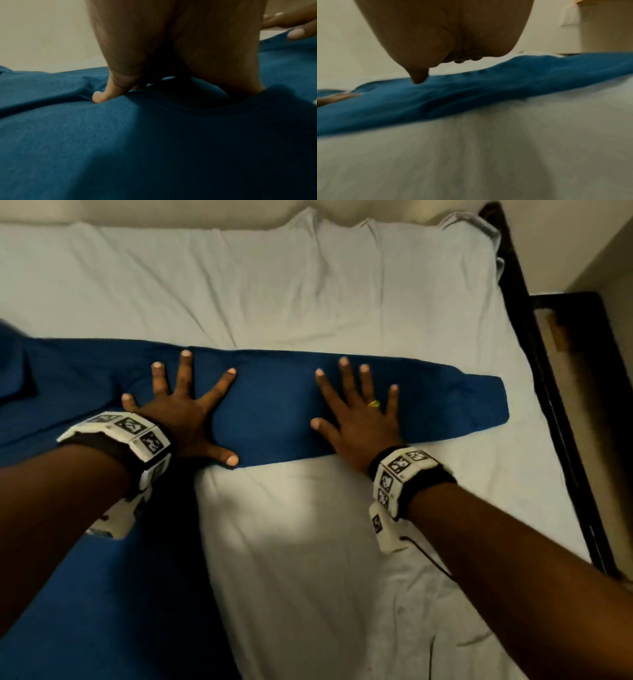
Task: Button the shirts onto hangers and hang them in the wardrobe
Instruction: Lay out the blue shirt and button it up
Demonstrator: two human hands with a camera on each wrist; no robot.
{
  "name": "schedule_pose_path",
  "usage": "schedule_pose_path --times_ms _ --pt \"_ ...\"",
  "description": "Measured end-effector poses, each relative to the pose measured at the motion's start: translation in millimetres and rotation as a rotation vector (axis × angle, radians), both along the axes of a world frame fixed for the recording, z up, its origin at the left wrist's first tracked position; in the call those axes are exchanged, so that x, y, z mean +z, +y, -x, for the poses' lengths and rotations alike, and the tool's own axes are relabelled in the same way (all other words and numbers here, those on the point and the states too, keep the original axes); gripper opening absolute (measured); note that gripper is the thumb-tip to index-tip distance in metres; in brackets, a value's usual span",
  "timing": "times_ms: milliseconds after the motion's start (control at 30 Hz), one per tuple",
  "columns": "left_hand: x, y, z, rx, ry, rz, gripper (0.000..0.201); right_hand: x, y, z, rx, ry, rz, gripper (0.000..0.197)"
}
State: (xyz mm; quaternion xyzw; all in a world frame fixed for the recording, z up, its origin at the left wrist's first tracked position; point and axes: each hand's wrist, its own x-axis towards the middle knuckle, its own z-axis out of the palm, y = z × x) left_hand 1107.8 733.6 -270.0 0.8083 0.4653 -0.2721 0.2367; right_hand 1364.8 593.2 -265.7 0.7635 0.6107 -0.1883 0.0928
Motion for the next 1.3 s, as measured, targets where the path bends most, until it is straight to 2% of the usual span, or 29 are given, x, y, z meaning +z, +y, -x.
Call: schedule_pose_path --times_ms 67,167,233,267,300,367,433,467,567,633,700,767,867,933,1000,1033,1100,1133,1167,1233,1300 --pt "-2.0 0.7 2.7 -0.009 -0.023 0.003 0.14 -16.2 -18.2 -8.4 -0.067 -0.018 0.025 0.066" --pt "-3.5 0.2 9.7 -0.013 -0.061 0.05 0.133 -24.9 -58.2 -52.3 -0.38 -0.203 -0.016 0.063" --pt "8.1 4.9 14.1 0.034 -0.178 0.105 0.112 -13.1 -72.1 -67.1 -0.647 -0.215 0.024 0.066" --pt "18.5 4.6 26.4 0.088 -0.282 0.126 0.096 -7.5 -71.8 -58.9 -0.709 -0.223 0.058 0.07" --pt "28.5 3.0 40.8 0.14 -0.401 0.101 0.081 -1.0 -66.0 -43.3 -0.696 -0.231 0.073 0.073" --pt "36.9 -19.1 84.6 0.206 -0.521 -0.066 0.067 4.6 -56.0 12.2 -0.484 -0.208 0.038 0.078" --pt "30.3 -70.9 135.1 0.225 -0.51 -0.244 0.07 4.4 -50.2 91.7 -0.229 -0.145 -0.025 0.08" --pt "25.8 -107.5 157.7 0.237 -0.479 -0.277 0.075 3.5 -51.8 140.4 -0.141 -0.111 -0.049 0.081" --pt "7.3 -218.8 207.3 0.216 -0.281 -0.227 0.098 -3.0 -74.5 280.8 0.169 0.043 -0.084 0.084" --pt "-3.0 -264.8 234.0 0.205 -0.132 -0.154 0.111 -14.3 -96.1 316.9 0.293 0.098 -0.023 0.083" --pt "-9.1 -290.1 257.4 0.196 -0.052 -0.108 0.114 -25.3 -108.5 300.1 0.208 0.044 0.007 0.08" --pt "-10.6 -299.8 271.9 0.148 -0.067 -0.098 0.111 -27.6 -116.4 273.1 0.016 -0.048 0.017 0.073" --pt "-5.7 -297.5 277.5 0.087 -0.06 -0.123 0.111 -6.2 -111.3 255.9 -0.302 0.049 0.058 0.065" --pt "4.5 -297.9 267.1 0.11 -0.051 -0.139 0.113 10.1 -106.5 251.7 -0.423 0.079 -0.124 0.046" --pt "17.0 -312.1 247.7 0.088 -0.139 -0.133 0.112 18.5 -99.1 246.6 -0.464 0.114 -0.341 0.021" --pt "22.0 -327.6 235.9 0.012 -0.234 -0.125 0.102 18.6 -94.3 243.1 -0.49 0.182 -0.348 0.019" --pt "30.1 -370.2 212.0 -0.174 -0.511 -0.147 0.05 16.7 -82.1 237.6 -0.512 0.323 -0.218 0.023" --pt "32.0 -390.2 200.9 -0.205 -0.608 -0.114 0.027 15.0 -74.3 234.4 -0.498 0.343 -0.158 0.025" --pt "33.4 -405.7 190.6 -0.212 -0.633 -0.023 0.022 13.4 -65.4 230.7 -0.464 0.334 -0.12 0.026" --pt "28.0 -428.3 171.9 -0.234 -0.511 0.199 0.041 9.9 -46.2 224.6 -0.397 0.303 -0.082 0.028" --pt "17.7 -438.1 156.9 -0.187 -0.361 0.287 0.061 6.5 -29.7 220.1 -0.363 0.285 -0.067 0.033"
